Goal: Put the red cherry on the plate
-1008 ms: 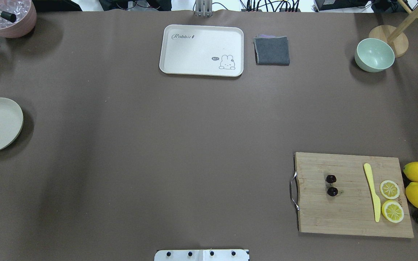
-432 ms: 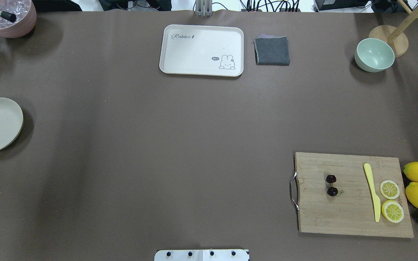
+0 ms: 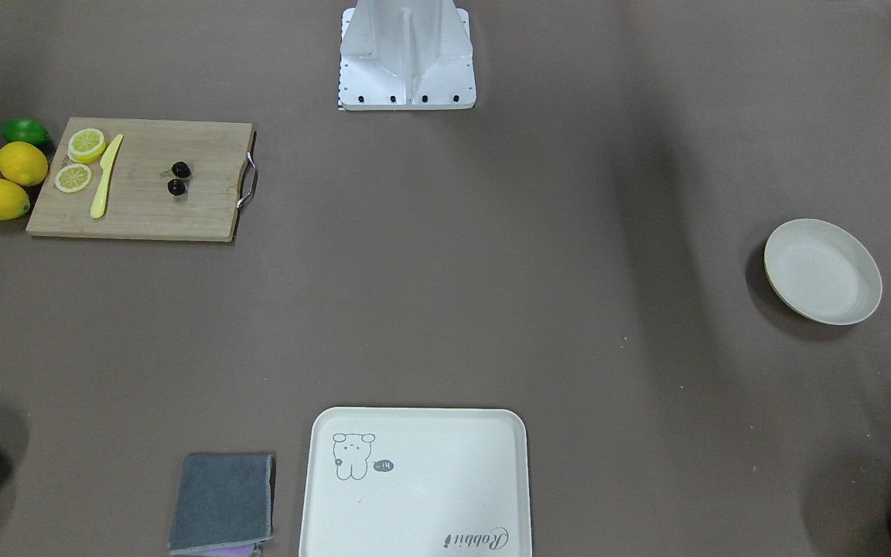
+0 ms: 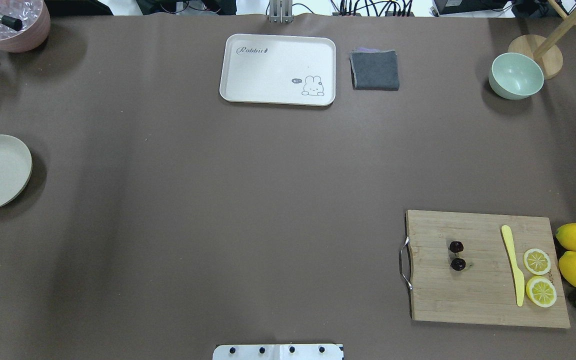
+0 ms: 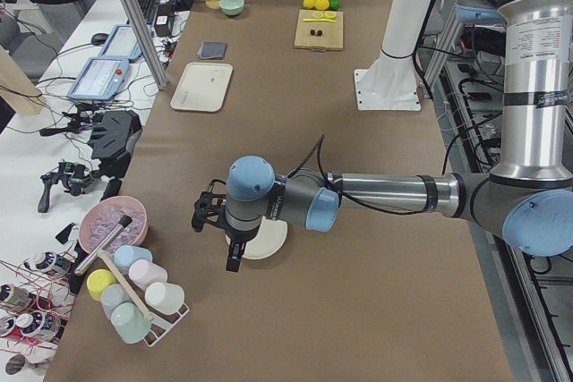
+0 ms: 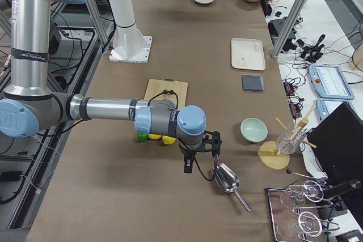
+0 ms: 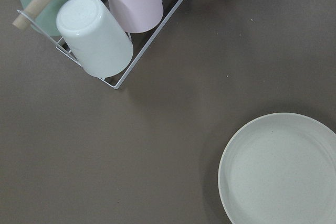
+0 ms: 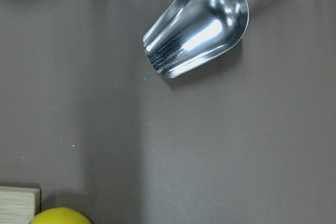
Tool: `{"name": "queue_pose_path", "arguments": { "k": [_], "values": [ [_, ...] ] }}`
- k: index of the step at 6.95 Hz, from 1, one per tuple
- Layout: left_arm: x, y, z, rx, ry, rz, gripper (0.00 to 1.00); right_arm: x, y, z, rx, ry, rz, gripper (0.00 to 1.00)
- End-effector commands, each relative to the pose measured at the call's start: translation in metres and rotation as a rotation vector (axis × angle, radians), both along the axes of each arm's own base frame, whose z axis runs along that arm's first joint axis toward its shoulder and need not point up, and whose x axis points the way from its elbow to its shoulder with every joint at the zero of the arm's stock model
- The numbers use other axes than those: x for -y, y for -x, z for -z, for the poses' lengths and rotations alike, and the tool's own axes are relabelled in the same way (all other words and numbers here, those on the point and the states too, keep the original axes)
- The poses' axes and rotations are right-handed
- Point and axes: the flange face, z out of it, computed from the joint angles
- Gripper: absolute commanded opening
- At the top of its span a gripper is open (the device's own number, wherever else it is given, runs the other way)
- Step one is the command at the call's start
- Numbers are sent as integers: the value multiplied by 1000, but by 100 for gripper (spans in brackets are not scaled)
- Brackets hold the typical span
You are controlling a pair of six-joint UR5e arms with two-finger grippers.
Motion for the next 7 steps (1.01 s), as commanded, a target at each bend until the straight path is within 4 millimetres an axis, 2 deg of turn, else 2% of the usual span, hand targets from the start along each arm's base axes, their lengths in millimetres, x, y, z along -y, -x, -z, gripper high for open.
{"name": "queue_pose_path", "arguments": {
  "k": [1,2,3,4,5,6,7],
  "values": [
    [3,-6,11,0,-84,-14,98,0,0,0,0,1,-1,100],
    [4,-7,-4,8,-117,-17,98,-1,0,0,3,0,-2,100],
    [9,-30,-26,6,-109,-61,98,2,0,1,1,-3,-1,100],
    [12,-33,-35,2,-145,-55,98,2,0,3,1,2,-9,100],
    [17,-46,-39,-26,-119,-20,98,3,0,7,1,10,-25,100],
    [16,-63,-52,-46,-109,-18,98,3,0,8,1,7,-25,100],
    [9,-80,-90,-52,-113,-49,98,4,0,10,1,7,-28,100]
  ]
}}
